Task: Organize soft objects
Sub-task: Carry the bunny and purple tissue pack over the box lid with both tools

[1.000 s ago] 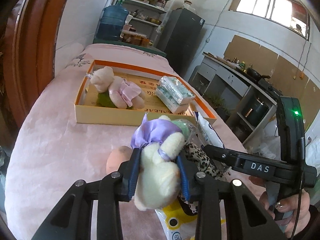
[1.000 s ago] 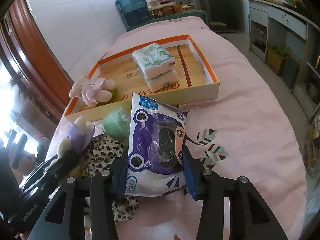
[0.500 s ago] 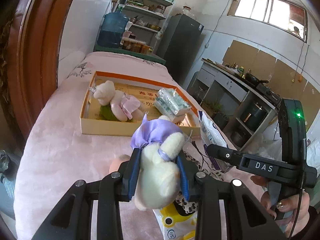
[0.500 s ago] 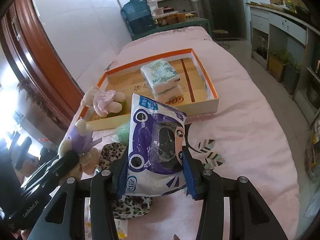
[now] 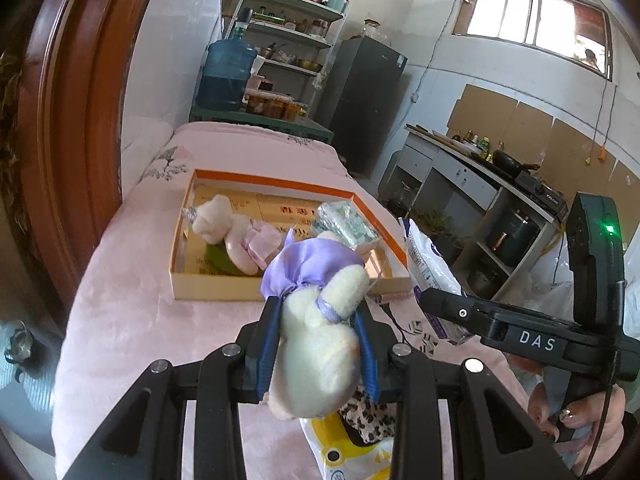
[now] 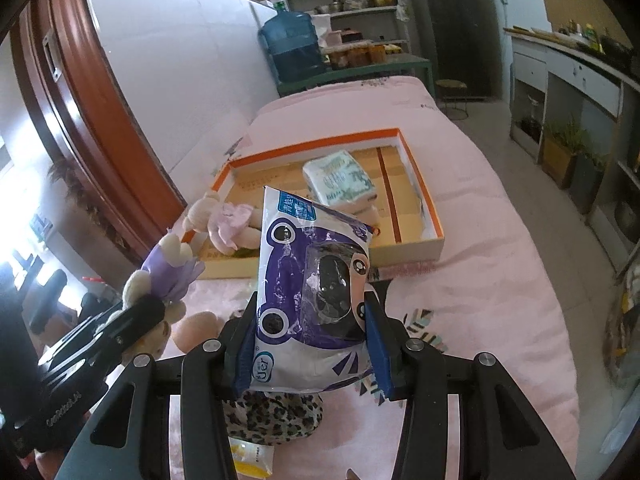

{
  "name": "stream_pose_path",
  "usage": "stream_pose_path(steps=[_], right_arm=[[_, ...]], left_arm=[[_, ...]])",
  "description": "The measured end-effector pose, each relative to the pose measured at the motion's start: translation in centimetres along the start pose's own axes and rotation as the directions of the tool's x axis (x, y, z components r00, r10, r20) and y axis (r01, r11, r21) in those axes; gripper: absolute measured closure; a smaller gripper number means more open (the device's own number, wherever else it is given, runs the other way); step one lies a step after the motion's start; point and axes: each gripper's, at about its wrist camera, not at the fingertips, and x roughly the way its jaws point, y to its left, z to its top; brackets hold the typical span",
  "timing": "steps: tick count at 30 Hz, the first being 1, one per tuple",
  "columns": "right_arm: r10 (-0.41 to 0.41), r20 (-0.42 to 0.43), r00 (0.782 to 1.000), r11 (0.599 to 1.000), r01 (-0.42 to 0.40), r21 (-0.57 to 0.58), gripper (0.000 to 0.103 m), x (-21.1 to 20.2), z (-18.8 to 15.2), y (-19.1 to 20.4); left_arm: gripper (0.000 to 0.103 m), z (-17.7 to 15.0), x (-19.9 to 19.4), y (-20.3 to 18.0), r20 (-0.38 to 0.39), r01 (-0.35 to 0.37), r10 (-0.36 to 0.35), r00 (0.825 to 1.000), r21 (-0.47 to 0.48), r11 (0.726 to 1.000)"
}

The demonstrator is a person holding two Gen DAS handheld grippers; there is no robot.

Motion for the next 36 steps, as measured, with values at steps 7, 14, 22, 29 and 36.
stream_pose_path(steps=[7,14,22,29,36], right_arm=[[0.002,0.015,1.0,1.0,-0.002,-0.028,0.055,-0.1,1.3,0.7],[0.009,0.011,1.0,0.999,-0.009,-0.052,0.055,0.6,2.7,1.4],[0.003,0.006,1.0,0.998,-0.002,-0.068,0.055,1.5,4.5,1.8],[0.009,0.004,1.0,0.997,-0.009,-0.08,0.055,2.1,5.8,2.3],[0.018,0.002,1.0,0.994,-0.017,-0.105,0.055,3.0,6.8,3.1]], left_arm=[[0.068,1.7,-0.2,-0.1,0.023,-0.03,0.029,0.999,0.015,0.999],[0.068,3.1,0.5,0.4,0.029,-0.061,0.06,0.998,0.012,0.998],[0.068,4.7,1.5,1.1,0.031,-0.116,0.115,0.993,0.023,0.993],[0.068,6.0,2.3,1.6,0.025,-0.122,0.121,0.992,0.028,0.992],[0.068,7.4,3.1,2.1,0.029,-0.124,0.123,0.992,0.031,0.992]])
